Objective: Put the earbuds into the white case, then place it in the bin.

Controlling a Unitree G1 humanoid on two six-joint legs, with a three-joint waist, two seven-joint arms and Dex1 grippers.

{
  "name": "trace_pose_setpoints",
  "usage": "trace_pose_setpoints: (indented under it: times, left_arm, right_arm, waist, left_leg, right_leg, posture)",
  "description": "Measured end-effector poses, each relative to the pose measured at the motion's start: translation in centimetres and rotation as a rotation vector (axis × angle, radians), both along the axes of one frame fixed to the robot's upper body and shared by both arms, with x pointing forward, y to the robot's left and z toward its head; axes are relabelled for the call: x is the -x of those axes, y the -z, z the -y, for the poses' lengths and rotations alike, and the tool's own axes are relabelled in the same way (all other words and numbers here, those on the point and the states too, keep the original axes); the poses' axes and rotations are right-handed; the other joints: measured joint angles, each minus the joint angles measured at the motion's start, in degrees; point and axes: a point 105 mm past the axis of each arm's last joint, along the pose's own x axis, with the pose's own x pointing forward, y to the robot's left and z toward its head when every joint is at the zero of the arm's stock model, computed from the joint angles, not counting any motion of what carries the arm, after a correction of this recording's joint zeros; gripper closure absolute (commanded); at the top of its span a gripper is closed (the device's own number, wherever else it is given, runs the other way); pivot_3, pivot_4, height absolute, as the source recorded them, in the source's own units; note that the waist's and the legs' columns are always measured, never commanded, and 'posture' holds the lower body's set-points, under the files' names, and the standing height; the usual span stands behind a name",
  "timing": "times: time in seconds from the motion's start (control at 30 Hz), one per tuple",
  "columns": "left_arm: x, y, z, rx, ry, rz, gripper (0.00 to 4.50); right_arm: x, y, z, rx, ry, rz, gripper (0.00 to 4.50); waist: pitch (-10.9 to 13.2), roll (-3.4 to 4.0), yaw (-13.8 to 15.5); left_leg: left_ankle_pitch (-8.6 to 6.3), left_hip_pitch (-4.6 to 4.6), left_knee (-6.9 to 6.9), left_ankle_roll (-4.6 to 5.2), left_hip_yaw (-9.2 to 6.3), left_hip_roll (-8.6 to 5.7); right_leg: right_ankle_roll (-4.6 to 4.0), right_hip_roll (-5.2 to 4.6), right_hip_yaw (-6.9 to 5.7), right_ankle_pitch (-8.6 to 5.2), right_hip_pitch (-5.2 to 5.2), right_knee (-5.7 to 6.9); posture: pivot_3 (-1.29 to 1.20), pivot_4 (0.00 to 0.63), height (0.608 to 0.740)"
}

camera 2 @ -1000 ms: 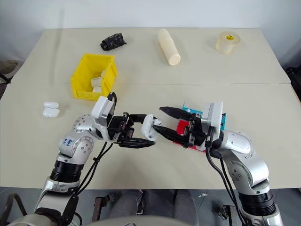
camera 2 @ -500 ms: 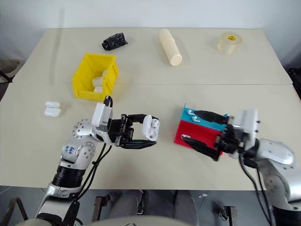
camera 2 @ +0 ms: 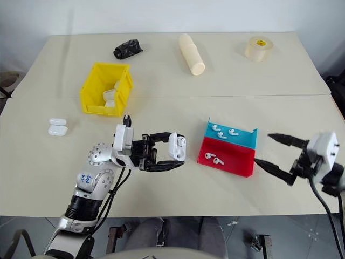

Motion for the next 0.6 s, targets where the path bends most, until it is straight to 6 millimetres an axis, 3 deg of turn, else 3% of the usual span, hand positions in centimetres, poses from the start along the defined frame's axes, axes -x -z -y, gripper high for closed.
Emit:
trace_pose_setpoints:
  times: [0.07,0.17,0.4,0.6]
  left_arm:
    - [0.0,0.1,-0.1,0.003,-0.006,-0.001,1.70]
    - [0.0,0.4,-0.1,0.007,-0.017,-0.009,1.70]
    - [-0.1,0.4,-0.1,0.009,-0.032,-0.002,1.70]
    - [-0.1,0.5,0.1,0.011,-0.036,0.001,1.70]
  right_arm:
    - [-1.3,-1.0,-1.5,0.046,-0.026,-0.029,0.00]
    - [-3.8,-0.8,-3.0,0.204,-0.006,-0.127,0.00]
    - [-9.1,-0.1,-3.1,0.393,0.122,-0.259,0.00]
    - [-10.4,1.6,-3.6,0.561,0.080,-0.343,0.00]
  waist:
    - [-0.01,0.03,-0.02]
    - [0.00,0.02,-0.01]
    - [0.01,0.03,-0.05]
    - [0.01,0.03,-0.08]
  left_leg:
    - [0.00,-0.03,0.00,-0.01,-0.02,-0.03]
    - [0.00,-0.08,0.03,-0.01,-0.04,-0.03]
    - [-0.01,-0.30,-0.02,0.00,-0.07,-0.11]
    - [-0.01,-0.36,-0.04,-0.01,-0.06,-0.09]
  right_leg:
    - [0.00,-0.03,0.00,0.00,-0.02,-0.01]
    - [-0.02,-0.04,-0.02,0.01,-0.06,-0.02]
    - [-0.02,-0.10,-0.08,0.02,-0.24,-0.08]
    - [-0.02,-0.07,-0.12,0.01,-0.31,-0.06]
  posture:
    - [0.00,0.150,0.740]
    - [0.00,0.150,0.740]
    - [0.00,0.150,0.740]
    - [0.00,0.150,0.740]
